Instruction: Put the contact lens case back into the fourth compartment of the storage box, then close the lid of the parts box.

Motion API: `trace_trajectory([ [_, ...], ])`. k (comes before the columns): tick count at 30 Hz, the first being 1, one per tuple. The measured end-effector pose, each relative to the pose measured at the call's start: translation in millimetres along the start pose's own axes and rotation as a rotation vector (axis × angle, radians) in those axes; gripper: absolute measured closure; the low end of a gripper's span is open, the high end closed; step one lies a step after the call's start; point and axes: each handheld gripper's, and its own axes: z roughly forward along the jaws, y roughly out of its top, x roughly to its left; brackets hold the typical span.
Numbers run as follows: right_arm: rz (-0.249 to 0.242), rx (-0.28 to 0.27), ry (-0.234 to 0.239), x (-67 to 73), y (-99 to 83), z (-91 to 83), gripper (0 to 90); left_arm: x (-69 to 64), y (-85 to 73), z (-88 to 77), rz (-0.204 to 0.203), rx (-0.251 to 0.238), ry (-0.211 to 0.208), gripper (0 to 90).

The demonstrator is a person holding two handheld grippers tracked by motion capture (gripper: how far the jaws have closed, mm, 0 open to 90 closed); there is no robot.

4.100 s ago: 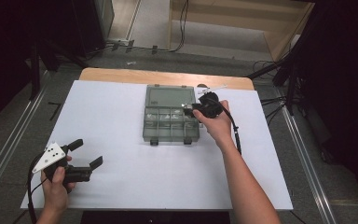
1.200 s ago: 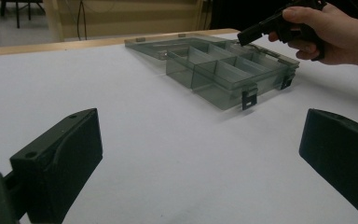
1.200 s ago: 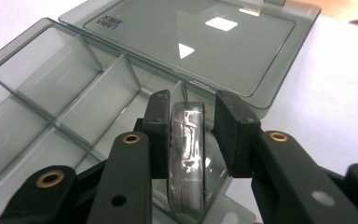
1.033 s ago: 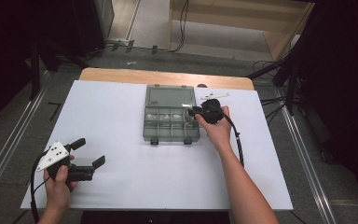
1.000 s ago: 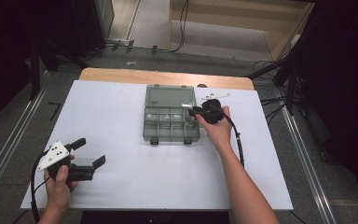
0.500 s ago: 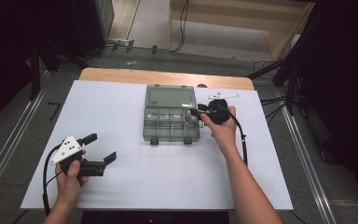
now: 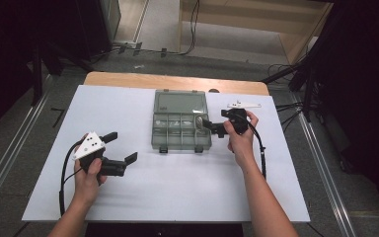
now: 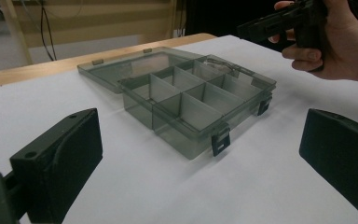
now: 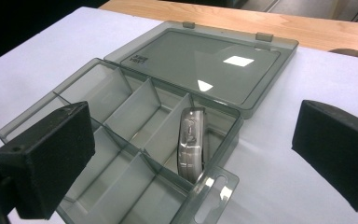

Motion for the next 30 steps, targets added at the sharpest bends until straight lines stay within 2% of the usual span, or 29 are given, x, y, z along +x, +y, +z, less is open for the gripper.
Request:
trace_trajectory([
  [4, -0.005, -0.01, -0.006, -1.1, -3.4, -2.2, 0.0, 1.1, 4.1, 8.7, -0.002, -0.005, -0.007, 0.0],
  [10, 0.016, -0.027, 0.0, -4.3, -9.5, -6.0, 0.0, 4.2, 7.7, 20.8, -0.019, -0.001, -0.012, 0.0],
  [14, 0.023, -0.028, 0.002, -6.1, -12.0, -7.8, 0.0, 4.1, 10.9, 28.1, -0.008, 0.008, -0.016, 0.0],
  [24, 0.02, -0.044, 0.008, -7.4, -11.8, -14.5, 0.0, 7.1, 19.7, 45.6, -0.027, 0.006, -0.03, 0.0],
  [30, 0.04, -0.057, 0.008, -12.7, -10.3, -17.1, 0.0, 12.8, 24.9, 58.3, -0.036, 0.007, -0.036, 0.0],
])
